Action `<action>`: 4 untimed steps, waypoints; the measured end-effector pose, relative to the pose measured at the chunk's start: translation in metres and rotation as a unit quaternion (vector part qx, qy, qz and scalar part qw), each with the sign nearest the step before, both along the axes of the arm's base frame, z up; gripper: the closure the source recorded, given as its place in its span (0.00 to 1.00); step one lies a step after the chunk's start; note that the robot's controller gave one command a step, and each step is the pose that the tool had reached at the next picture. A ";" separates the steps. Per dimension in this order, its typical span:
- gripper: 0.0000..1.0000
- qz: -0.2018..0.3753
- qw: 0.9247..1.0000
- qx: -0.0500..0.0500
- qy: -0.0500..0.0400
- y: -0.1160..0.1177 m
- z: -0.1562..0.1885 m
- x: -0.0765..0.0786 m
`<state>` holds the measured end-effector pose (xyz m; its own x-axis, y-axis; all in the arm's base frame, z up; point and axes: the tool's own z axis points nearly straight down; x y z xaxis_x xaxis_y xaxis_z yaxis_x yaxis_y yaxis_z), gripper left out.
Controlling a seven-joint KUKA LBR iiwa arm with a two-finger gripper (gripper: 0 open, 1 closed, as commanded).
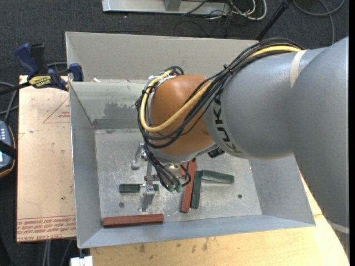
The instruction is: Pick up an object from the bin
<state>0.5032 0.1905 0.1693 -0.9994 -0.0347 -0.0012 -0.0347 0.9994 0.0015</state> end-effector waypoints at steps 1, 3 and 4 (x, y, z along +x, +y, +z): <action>0.00 0.000 1.000 0.000 0.000 0.000 0.000 0.000; 1.00 0.036 0.999 0.001 -0.003 -0.020 -0.089 0.057; 1.00 0.038 0.999 0.000 -0.002 -0.011 0.049 0.074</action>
Offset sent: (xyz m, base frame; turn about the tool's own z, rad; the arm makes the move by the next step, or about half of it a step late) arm 0.0539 -0.0204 -0.0912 -0.0742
